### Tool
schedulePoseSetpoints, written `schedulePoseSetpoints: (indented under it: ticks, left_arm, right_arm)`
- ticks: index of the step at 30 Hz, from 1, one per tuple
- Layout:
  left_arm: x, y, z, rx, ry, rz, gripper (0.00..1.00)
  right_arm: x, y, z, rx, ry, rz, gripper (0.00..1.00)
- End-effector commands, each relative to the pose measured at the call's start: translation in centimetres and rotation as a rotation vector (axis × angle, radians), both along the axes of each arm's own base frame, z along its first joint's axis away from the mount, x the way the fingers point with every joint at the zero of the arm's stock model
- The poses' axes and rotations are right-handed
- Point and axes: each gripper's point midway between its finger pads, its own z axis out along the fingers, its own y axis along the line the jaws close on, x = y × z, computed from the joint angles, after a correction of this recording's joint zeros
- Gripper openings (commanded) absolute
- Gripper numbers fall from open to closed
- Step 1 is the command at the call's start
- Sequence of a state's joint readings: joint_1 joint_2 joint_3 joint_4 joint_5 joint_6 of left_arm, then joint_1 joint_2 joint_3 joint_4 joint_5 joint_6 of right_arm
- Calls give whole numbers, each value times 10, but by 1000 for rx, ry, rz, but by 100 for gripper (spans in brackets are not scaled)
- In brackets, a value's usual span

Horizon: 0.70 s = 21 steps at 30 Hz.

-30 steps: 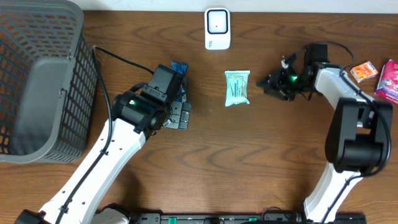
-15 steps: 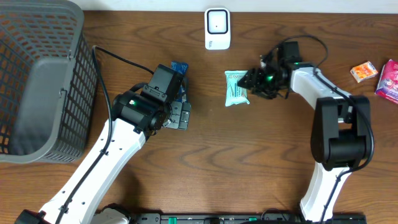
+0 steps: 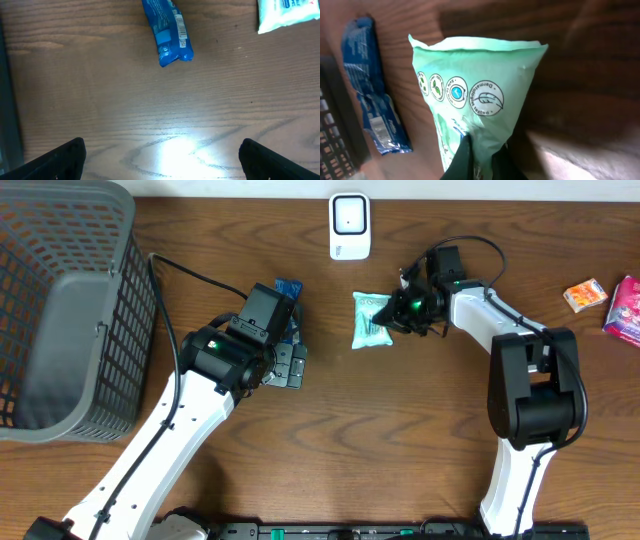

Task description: Scan the item barcode

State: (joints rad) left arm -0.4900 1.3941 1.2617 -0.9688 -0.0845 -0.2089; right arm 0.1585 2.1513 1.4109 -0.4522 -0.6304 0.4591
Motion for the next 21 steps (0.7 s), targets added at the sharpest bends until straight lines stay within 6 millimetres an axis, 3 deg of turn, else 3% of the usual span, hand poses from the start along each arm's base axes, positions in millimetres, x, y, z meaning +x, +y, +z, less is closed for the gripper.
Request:
schedulePoseSetpoints:
  ticks: [1,6,10,13,16,18,21]
  left_arm:
    - [0,2,-1,8,3,3,98]
    - [0,2,-1,8,3,3,98]
    - [0,2,-1,8,3,3,98]
    - [0,2,-1,8,3,3,98]
    - [0,2,-1,8,3,3,98]
    - [0,2,-1,8,3,3,98]
    - [0,2,-1,8,3,3,98]
  right_arm:
    - [-7,12,-19,57,31,29,1]
    - [19,33,33,324,-19,22,1]
    - [47,41,74,418,-96,12,1]
    - [61,44,94,434,-132,8,1]
    - [63,43,99,423,-149,14,1]
    - [62,40,88,369,-145,7,14]
    - [54,27,55,190,-112,-22,60]
